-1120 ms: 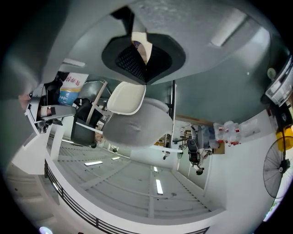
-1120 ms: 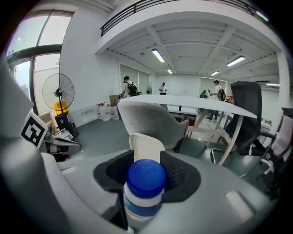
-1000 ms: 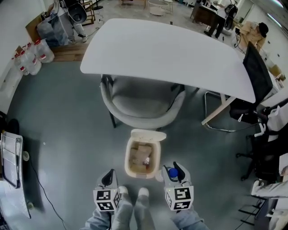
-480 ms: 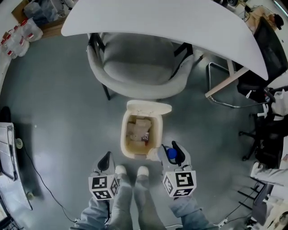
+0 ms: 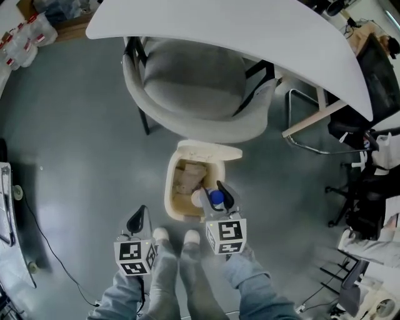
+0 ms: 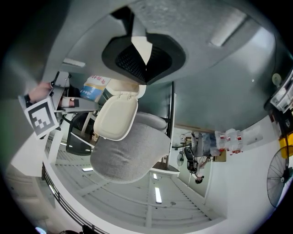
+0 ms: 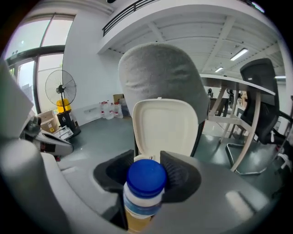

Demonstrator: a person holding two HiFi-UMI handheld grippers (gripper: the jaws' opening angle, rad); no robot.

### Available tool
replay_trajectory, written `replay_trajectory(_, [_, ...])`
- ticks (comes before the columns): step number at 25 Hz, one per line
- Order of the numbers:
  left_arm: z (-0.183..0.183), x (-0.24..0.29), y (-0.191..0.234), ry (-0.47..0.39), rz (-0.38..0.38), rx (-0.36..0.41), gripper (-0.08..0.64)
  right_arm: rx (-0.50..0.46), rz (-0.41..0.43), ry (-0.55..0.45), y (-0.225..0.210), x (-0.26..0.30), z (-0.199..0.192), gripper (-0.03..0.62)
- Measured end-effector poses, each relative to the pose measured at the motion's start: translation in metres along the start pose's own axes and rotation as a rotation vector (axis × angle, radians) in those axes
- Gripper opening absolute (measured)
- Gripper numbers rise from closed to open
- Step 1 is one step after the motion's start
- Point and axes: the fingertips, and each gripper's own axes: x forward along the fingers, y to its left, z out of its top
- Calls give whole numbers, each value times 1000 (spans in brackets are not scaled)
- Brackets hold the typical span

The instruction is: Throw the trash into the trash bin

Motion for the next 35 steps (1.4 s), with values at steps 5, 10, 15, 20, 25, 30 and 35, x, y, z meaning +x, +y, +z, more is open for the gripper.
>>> replay_trajectory(5, [-2,-1,13,-9,16,-7,9,-63,44,26,15,44,-15,183])
replay_trajectory(10, [-8,-6,24,-7,41,-35,9,-94,64,87,24,75,-33,183])
replay_trajectory(15, [-11,-9,32,-7,51,-47,9,-106,77,134,31,83,-47,183])
replay_trajectory(20, [-15,-12,35,-5,59,-54,9,-98,118,128,37,85,-52,191])
replay_trajectory(25, [-24,-15,33,9,57,-59,9,-29,140,105,32,83,-50,284])
replay_trajectory(30, [-27,-15,32,13,61,-62,9,47,76,94,5,68,-52,284])
replay_trajectory(35, [-28,-13,26,15,58,-60,9,81,31,78,-16,50,-55,284])
